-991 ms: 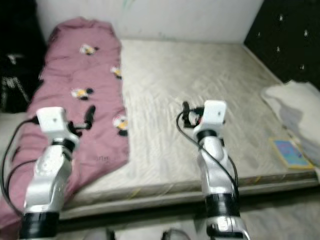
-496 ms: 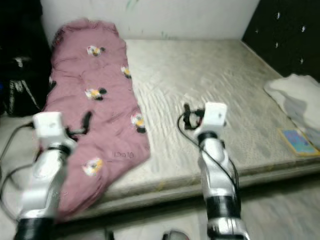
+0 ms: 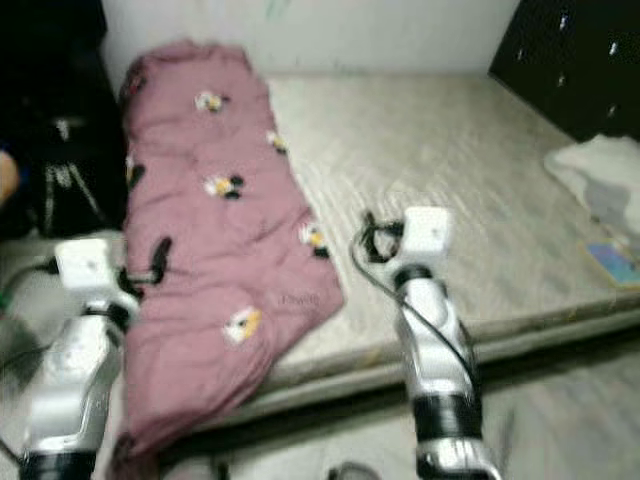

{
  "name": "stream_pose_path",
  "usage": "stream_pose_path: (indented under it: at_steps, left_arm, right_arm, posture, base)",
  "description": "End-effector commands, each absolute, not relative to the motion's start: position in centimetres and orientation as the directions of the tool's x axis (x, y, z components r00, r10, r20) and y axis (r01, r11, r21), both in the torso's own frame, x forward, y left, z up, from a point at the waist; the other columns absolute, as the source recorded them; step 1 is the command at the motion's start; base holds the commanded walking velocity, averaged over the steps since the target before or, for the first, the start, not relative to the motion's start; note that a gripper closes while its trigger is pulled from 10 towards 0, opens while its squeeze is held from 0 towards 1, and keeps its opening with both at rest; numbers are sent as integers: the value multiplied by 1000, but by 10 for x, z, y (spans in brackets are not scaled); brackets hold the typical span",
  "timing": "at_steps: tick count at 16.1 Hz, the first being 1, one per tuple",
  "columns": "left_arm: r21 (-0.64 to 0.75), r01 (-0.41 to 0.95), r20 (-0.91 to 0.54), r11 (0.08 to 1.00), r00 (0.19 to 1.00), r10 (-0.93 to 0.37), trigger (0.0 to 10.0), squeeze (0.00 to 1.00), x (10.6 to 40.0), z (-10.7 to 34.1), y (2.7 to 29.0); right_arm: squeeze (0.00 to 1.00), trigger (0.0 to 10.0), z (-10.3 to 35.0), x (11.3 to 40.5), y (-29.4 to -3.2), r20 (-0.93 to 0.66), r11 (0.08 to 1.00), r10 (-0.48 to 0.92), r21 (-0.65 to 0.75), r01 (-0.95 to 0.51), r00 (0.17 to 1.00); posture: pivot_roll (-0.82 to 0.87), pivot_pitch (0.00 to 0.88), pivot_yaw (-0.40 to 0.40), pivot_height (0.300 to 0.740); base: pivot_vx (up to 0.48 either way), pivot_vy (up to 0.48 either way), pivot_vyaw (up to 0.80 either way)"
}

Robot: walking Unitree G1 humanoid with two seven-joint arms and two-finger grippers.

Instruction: Clean up the room

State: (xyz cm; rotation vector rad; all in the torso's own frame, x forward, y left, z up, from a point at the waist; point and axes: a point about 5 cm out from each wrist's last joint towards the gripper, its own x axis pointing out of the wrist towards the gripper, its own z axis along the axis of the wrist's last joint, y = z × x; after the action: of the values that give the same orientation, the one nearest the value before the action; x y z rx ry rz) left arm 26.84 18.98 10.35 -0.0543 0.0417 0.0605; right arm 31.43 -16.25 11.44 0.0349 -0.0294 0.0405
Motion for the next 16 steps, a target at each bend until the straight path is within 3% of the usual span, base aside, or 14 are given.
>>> stream_pose_path:
  at_steps: [1,6,16]
  left_arm:
    - [-58,-32,-23,998,999,31,10000,0,270,107,180]
    - [-59,-49,-1,997,999,49,10000,0,270,112,180]
    - [-32,-9,-28,999,1000,8,10000,0,259,113,184]
  right_arm:
    - [0,10000,118,314,-172,37,1000,17,20,-18,999]
    - [0,10000,119,315,-172,40,999,25,26,-26,999]
    - [0,10000,109,301,-174,9,998,-20,56,19,1000]
  posture:
    - [43,0,-66,740]
    - [49,0,-76,740]
    - [58,31,-59,740]
  base:
    - [0,0,800]
    - [0,0,728]
    - [0,0,0]
